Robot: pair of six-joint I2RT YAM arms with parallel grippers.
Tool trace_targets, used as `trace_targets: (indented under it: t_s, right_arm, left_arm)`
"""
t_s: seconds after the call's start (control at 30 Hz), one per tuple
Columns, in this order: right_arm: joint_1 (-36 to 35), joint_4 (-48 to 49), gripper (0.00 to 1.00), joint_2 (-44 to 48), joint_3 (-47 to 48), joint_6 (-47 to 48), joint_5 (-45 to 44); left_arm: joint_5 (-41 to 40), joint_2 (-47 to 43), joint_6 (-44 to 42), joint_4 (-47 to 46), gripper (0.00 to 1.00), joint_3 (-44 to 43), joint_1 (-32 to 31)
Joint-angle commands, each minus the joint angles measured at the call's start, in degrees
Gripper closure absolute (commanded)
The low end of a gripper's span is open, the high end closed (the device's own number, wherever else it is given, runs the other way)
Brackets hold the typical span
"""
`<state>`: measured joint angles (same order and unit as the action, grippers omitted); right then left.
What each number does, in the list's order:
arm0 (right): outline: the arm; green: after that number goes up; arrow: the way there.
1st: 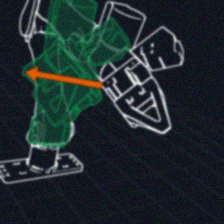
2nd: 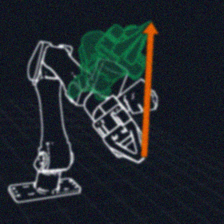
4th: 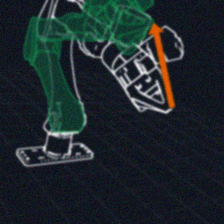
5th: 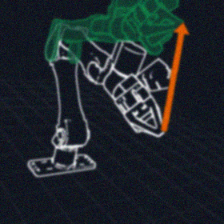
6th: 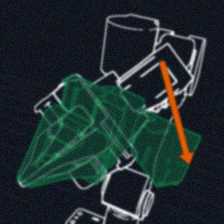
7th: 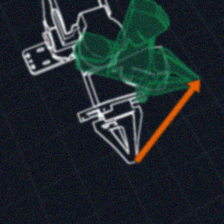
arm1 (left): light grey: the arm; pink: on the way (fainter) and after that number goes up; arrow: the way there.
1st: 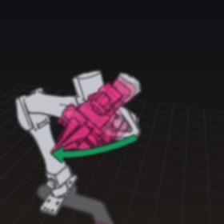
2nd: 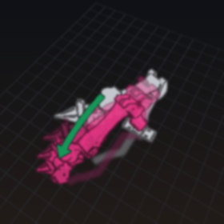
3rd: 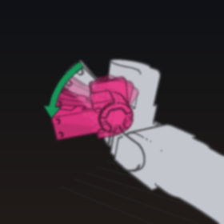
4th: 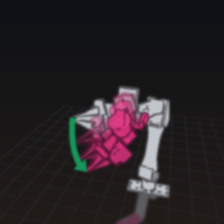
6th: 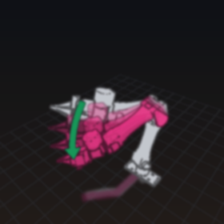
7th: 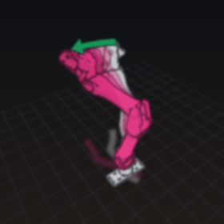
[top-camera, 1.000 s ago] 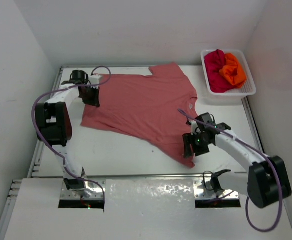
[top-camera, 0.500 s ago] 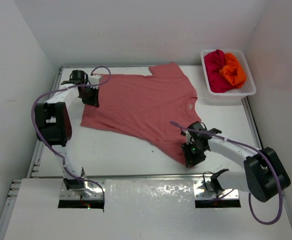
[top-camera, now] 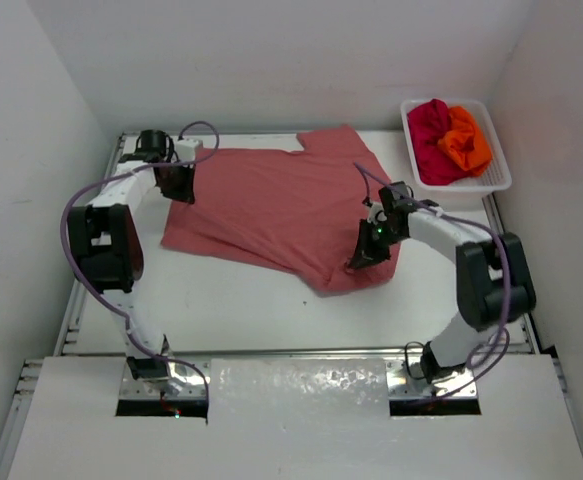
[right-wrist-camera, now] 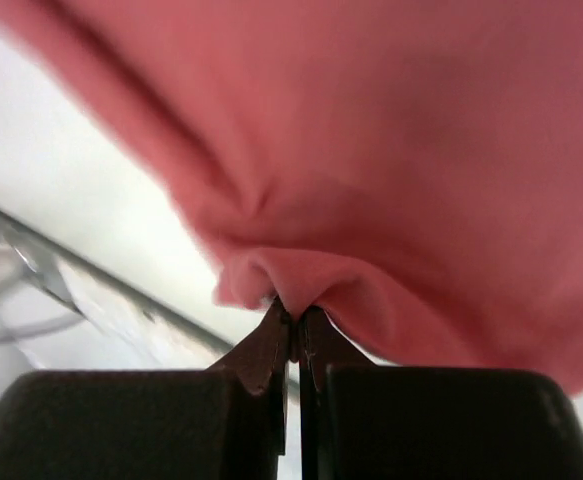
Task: Fold and stack the t-shirts
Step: Grap the side of the flattened tshirt closest away from the robot with both arms
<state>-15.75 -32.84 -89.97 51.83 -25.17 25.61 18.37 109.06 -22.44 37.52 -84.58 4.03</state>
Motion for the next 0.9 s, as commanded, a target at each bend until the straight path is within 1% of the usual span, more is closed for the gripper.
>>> trace_targets:
  t_s: [0.0,0.1,0.13,0.2,0.23,0.3,0.4,0.43,0.5,0.53,0.57,0.63,0.67,0.73,0.83,0.87]
  right_arm:
    - [2.65,-0.11,1.0,-9.06,5.8,-5.24,7.27]
    - [4.4,-1.08,0.99,-17.84,13.44,-6.56,7.01]
    - [5.28,-1.09,0.95,-17.87,14.51,-6.91,6.57]
    - [8.26,0.22,0.76,-19.89,17.23,-8.57,4.55]
    - [9.06,0.58,0.74,-20.06,18.12,-8.93,3.67]
    - [10.9,0.32,0.63,-20.24,21.44,-8.32,0.08]
    - [11.53,-0.56,0.61,-19.54,24.27,-4.38,-5.02]
    - [11.36,-0.3,0.61,-19.1,24.19,-2.88,-5.3]
    - [9.52,-0.12,0.65,-16.3,22.01,2.56,-4.6]
    - [8.46,-0.12,0.65,-14.81,20.78,4.58,-4.69]
    - [6.1,0.06,0.64,-11.83,18.07,8.69,-4.86]
    - [4.15,2.5,0.54,-9.0,14.8,11.97,-5.73]
    - [3.28,3.65,0.49,-7.95,12.35,11.98,-6.0]
    - [3.36,5.42,0.42,-7.84,11.36,9.8,-7.13]
    - [3.36,1.74,0.42,-12.67,16.87,9.17,-11.53]
    - [3.36,1.73,0.43,-14.6,17.42,9.26,-11.89]
  left_arm:
    - [-0.09,1.33,-0.86,-1.65,1.0,-3.31,-0.43]
    - [0.17,2.47,-0.68,-1.66,1.0,-4.02,-0.34]
    - [0.26,2.56,-0.59,-1.66,1.0,-3.93,-0.43]
    - [0.44,2.65,-0.68,-2.01,1.0,-3.76,-0.43]
    - [0.35,2.57,-0.68,-2.27,1.0,-3.32,-0.43]
    - [0.52,2.39,-0.68,-2.62,1.0,-2.88,-0.43]
    - [0.7,2.3,-0.68,-3.15,1.0,-2.17,-0.43]
    - [0.79,2.3,-0.59,-3.15,1.0,-1.82,-0.43]
    - [0.96,2.13,-0.42,-3.41,1.0,-1.47,-0.34]
    - [0.97,2.04,-0.33,-3.5,1.0,-1.3,-0.34]
    - [0.97,1.78,-0.24,-3.94,1.0,-0.77,-0.43]
    - [1.14,1.77,-0.33,-4.03,1.0,-0.42,-0.34]
    - [1.23,1.77,-0.33,-4.03,1.0,-0.33,-0.34]
    - [1.32,2.04,-0.15,-4.03,1.0,-0.33,-0.34]
    - [1.32,2.04,-0.24,-3.86,1.0,-0.33,-0.34]
    - [1.32,2.04,-0.24,-3.77,1.0,-0.41,-0.34]
